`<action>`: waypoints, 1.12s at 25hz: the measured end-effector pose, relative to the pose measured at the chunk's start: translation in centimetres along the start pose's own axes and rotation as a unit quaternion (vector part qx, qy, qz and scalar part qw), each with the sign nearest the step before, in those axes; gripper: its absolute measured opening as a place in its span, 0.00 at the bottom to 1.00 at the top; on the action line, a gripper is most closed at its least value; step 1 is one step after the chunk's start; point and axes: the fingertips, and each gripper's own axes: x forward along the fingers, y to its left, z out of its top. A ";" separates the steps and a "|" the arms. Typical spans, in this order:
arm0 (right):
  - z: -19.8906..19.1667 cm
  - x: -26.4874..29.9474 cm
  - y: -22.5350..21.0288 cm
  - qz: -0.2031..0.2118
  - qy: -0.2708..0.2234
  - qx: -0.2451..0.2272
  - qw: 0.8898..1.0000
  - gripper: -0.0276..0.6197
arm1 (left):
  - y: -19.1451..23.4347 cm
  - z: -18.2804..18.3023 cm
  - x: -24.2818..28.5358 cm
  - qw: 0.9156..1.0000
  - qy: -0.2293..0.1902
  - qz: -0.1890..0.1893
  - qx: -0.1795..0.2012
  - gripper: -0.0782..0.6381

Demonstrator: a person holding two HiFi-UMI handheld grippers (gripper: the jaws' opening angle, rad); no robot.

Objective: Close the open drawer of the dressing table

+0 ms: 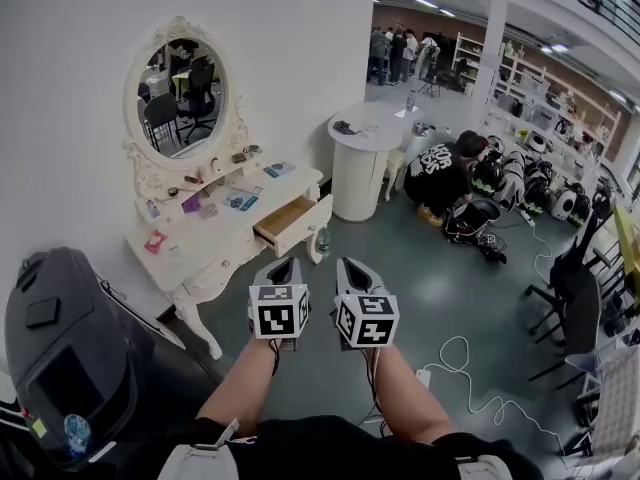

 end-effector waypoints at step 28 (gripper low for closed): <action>-0.2 17.2 -7.4 0.017 0.049 0.010 0.999 0.06 | 5.1 2.4 17.8 0.999 0.023 -0.014 -0.025 0.12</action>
